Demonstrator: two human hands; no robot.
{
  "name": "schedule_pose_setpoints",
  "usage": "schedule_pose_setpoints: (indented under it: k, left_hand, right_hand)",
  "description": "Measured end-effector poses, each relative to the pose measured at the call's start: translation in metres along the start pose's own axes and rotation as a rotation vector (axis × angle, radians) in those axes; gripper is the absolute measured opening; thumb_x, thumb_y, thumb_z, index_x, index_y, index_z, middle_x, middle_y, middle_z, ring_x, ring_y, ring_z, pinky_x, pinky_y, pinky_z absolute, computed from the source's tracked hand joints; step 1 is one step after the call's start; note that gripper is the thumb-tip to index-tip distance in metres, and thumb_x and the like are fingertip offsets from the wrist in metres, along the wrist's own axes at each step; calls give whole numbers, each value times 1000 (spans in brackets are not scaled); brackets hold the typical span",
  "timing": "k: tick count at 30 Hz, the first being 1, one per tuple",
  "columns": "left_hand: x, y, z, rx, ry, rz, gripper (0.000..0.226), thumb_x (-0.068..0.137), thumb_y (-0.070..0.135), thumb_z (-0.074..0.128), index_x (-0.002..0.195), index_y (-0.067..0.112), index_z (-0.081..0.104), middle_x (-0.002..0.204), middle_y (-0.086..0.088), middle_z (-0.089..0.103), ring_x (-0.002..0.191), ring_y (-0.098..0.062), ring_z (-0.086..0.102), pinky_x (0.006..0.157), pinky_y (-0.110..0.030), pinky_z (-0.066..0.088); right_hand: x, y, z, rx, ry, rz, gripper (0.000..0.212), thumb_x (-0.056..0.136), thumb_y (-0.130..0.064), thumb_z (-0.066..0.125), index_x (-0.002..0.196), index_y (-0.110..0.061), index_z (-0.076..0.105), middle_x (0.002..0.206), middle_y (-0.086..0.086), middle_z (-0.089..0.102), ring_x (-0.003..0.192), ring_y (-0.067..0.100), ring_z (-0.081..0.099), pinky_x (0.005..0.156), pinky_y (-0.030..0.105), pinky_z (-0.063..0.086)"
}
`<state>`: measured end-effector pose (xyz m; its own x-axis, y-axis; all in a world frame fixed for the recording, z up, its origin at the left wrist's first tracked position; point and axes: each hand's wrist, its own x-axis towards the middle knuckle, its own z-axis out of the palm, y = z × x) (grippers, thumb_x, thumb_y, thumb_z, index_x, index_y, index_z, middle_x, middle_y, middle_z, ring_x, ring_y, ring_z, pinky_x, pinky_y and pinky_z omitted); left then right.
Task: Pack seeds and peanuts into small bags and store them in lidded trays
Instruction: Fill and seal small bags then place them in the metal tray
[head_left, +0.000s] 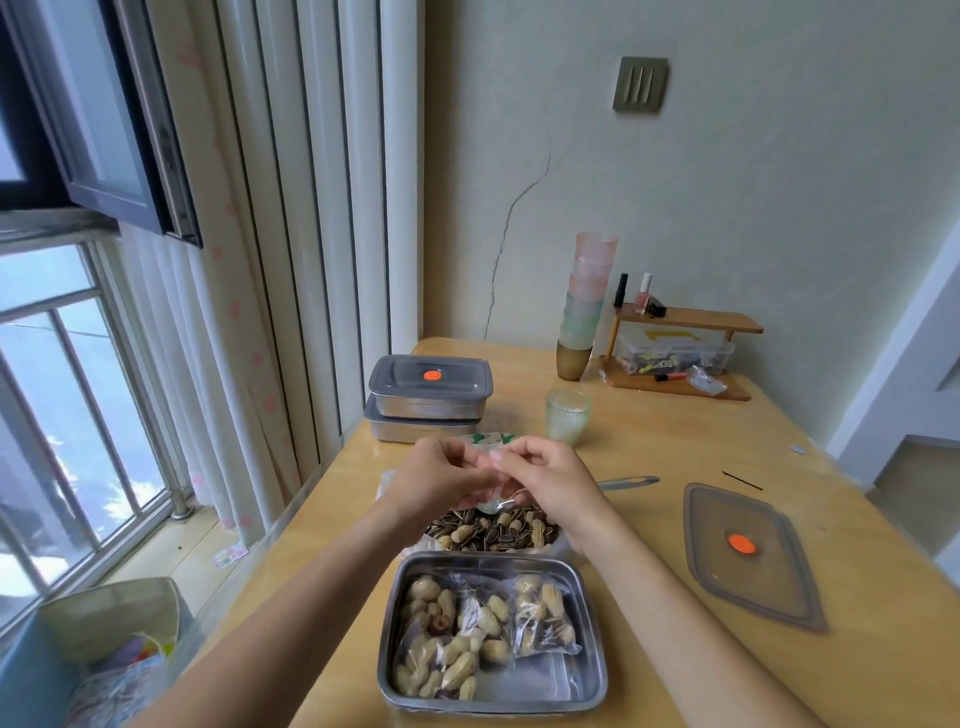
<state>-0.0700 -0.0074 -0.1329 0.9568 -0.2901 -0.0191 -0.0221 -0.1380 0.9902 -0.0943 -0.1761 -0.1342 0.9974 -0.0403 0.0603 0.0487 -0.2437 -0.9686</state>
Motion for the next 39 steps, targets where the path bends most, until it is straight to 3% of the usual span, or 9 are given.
schedule_pose_setpoints:
  k: [4,8,12,17,20,27,31,34,39]
  left_hand:
    - [-5,5,0,75,59,27,20,88,12,81,92,-7,73,66,-9,68,53,-11,61,54,-21,51]
    - [-7,6,5,522,268,250,8,84,13,78,79,13,72,68,2,72,57,-11,65,58,-26,54]
    - [-8,4,15,575,245,321,10,81,11,74,78,19,68,69,5,69,62,-14,68,64,-36,58]
    - [-8,1,12,758,283,472,15,78,2,67,87,14,67,82,5,66,75,-16,60,64,-33,51]
    - [-12,-4,12,898,273,549,15,87,16,64,101,19,66,102,6,61,90,-16,60,69,-30,49]
    - [-8,-9,-4,1053,-94,650,92,79,75,66,155,36,31,155,15,34,145,-6,22,114,-33,20]
    - [-3,-10,-7,1038,-85,623,68,83,65,67,139,31,47,136,13,59,130,-12,49,109,-37,30]
    - [0,-10,-9,1062,10,571,63,82,69,63,128,28,53,124,12,63,117,-11,56,96,-34,34]
    - [4,-14,-8,1009,69,538,71,78,83,54,119,24,53,105,11,65,96,-13,59,78,-33,35]
  right_hand:
    - [-3,-3,-2,-146,43,60,14,99,-18,64,96,-15,77,84,2,78,73,13,73,66,26,59]
    - [-9,-5,3,-460,81,-7,12,95,-18,65,91,-15,76,76,2,77,65,7,73,73,32,61]
    - [-11,-3,9,-259,63,98,12,97,-14,58,98,-9,69,85,9,78,72,24,77,77,45,65]
    - [-16,-1,5,-435,-6,78,2,97,-13,67,98,-12,69,74,2,75,56,9,70,59,22,57]
    - [-13,-2,2,-391,63,69,11,100,-15,64,95,-14,74,73,4,77,59,15,73,62,27,61]
    - [-15,-7,-5,24,-114,178,25,106,-14,53,106,3,72,75,9,68,65,19,67,59,28,55]
    - [-17,-4,-7,30,-199,208,17,103,-15,59,107,-9,74,86,6,74,71,15,68,65,25,54]
    - [-20,-3,-6,-51,-12,86,12,99,-23,68,107,-15,72,90,1,73,67,7,65,64,25,51]
    - [-25,-6,-11,-71,15,-62,27,106,-29,57,99,-14,79,62,-5,59,52,0,51,57,17,39]
